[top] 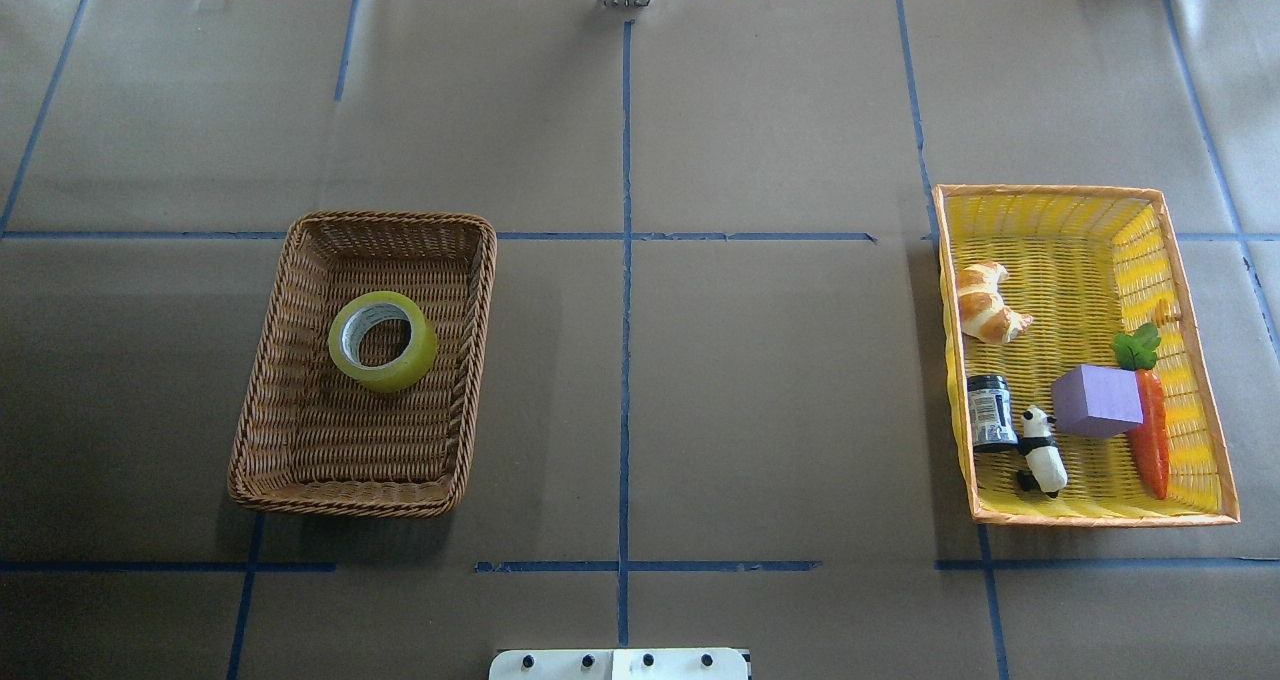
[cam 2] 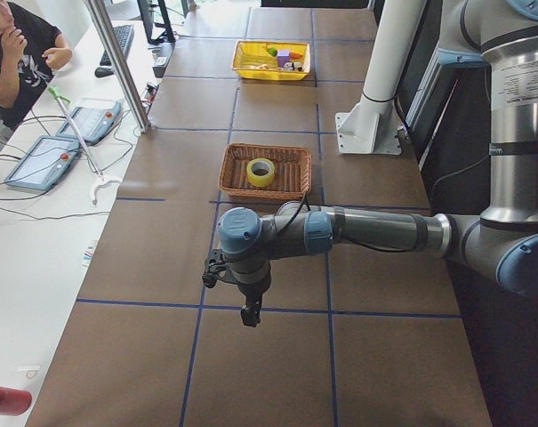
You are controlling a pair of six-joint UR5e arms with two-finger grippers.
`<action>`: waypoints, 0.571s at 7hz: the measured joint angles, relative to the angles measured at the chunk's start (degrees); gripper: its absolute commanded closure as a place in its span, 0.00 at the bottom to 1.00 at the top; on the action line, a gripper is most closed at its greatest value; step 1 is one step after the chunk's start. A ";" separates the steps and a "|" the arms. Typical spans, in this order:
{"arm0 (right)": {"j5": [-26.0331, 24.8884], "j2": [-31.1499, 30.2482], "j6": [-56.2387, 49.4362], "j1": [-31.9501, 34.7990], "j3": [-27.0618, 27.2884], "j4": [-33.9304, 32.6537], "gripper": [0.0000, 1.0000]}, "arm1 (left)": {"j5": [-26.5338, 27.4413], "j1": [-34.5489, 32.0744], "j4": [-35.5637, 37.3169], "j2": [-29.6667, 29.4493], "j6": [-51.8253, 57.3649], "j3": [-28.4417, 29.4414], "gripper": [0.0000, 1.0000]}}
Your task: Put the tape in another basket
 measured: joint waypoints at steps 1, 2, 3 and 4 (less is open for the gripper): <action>-0.06 -0.31 0.01 0.00 -0.05 0.51 0.00 | 0.18 0.04 -0.12 0.52 0.02 0.48 0.00; -0.11 -0.68 0.08 0.00 -0.08 0.74 0.00 | 0.21 0.06 -0.11 1.06 0.08 0.64 0.00; -0.14 -0.86 0.19 0.00 -0.09 0.82 0.00 | 0.17 0.12 -0.07 1.62 0.16 0.45 0.00; -0.17 -0.93 0.31 0.00 -0.12 0.85 0.00 | 0.12 0.15 -0.11 2.20 0.22 0.30 0.00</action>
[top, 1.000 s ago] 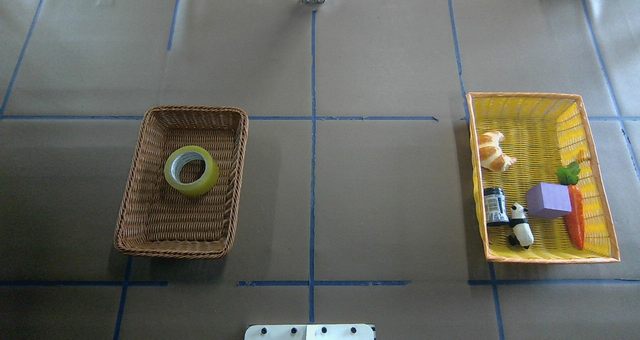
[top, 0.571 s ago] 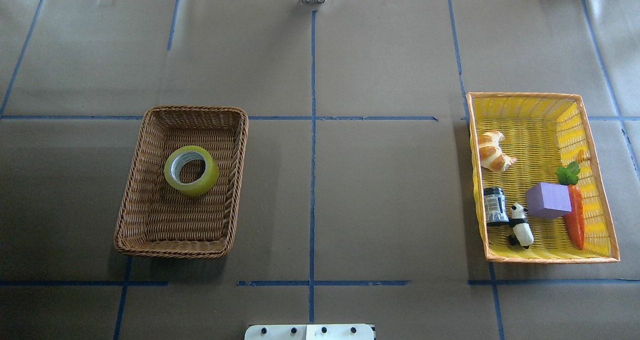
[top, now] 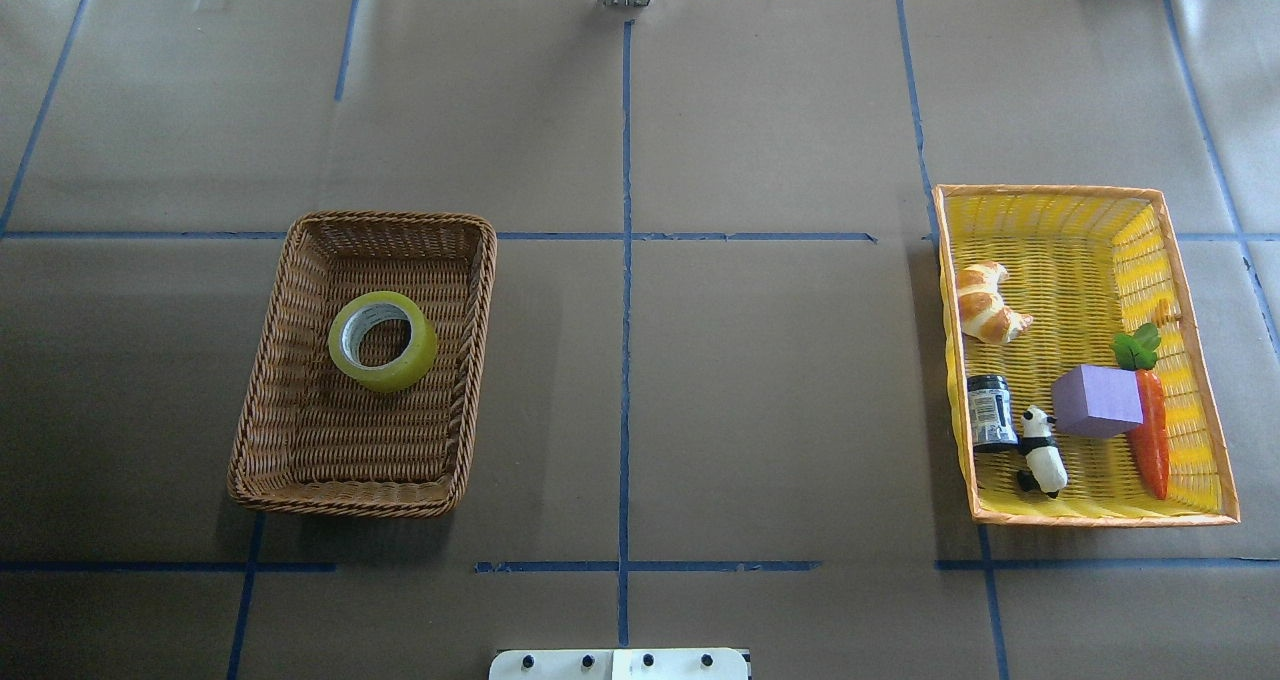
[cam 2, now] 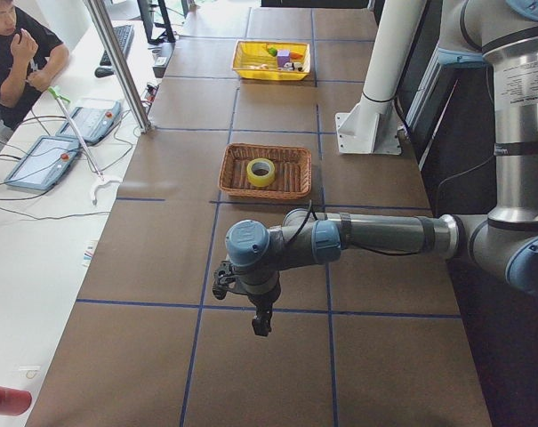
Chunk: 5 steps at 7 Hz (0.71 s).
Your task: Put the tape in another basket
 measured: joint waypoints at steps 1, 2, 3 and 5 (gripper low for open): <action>-0.04 -0.08 0.08 0.00 -0.03 0.01 0.00 | -0.03 0.01 -0.04 0.33 0.03 0.00 0.00; -0.10 -0.20 0.08 0.00 -0.10 0.01 0.00 | -0.04 0.01 -0.05 0.45 0.04 -0.05 0.00; -0.16 -0.57 -0.08 0.00 -0.22 0.03 0.00 | -0.04 -0.01 -0.05 0.48 0.04 -0.07 0.00; -0.14 -1.39 -0.29 0.00 -0.41 0.09 0.00 | -0.07 -0.05 0.01 0.73 0.10 -0.23 0.00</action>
